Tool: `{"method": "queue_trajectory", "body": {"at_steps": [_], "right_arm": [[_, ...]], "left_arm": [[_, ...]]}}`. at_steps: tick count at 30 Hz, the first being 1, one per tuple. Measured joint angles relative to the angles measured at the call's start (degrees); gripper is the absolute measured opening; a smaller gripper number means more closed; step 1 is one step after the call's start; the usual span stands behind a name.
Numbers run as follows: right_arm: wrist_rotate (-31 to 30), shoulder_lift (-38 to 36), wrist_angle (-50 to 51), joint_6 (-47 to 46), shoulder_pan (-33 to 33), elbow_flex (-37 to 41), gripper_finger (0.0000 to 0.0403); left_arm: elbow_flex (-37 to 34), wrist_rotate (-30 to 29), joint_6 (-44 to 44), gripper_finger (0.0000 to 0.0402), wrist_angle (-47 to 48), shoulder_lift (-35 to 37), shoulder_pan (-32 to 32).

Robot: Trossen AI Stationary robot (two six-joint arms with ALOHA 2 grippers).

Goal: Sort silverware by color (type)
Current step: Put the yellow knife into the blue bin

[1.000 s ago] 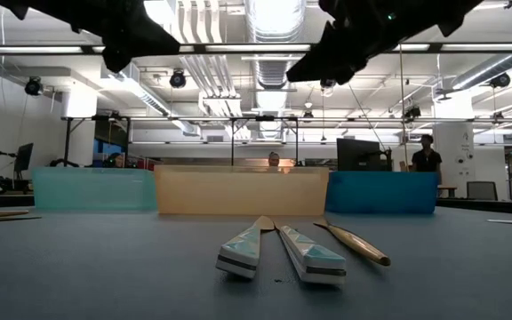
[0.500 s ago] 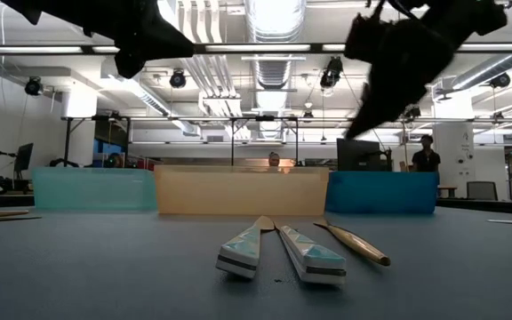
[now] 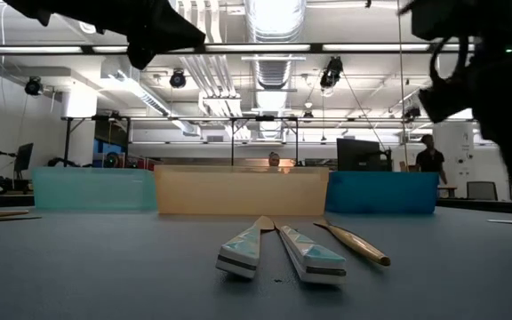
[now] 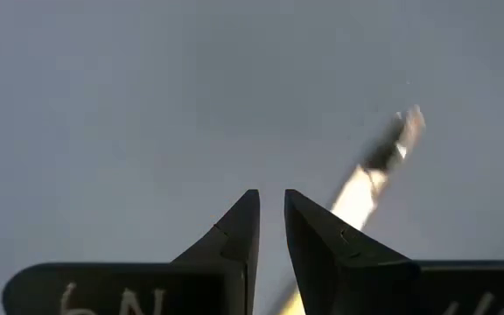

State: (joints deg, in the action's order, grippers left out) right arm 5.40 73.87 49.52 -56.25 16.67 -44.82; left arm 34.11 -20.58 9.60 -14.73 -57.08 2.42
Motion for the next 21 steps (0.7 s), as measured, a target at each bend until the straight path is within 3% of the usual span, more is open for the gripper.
{"method": "queue_trajectory", "body": {"at_steps": [6,12,21], "right_arm": [[4.4,0.0,9.17,-6.36,1.73,0.09,0.0042],[5.37,0.0,9.48,-11.71,5.13,0.13,0.0044],[5.08,-0.02,9.06,-18.64,8.36,2.36,0.0128]], "left_arm": [[0.0,-0.02,-4.28,0.004,-2.83,0.37,-0.07],[0.0,-2.16,-7.14,0.004,-2.83,0.39,-0.07],[0.0,-10.54,-11.88,0.004,-2.83,0.41,-0.07]]}}
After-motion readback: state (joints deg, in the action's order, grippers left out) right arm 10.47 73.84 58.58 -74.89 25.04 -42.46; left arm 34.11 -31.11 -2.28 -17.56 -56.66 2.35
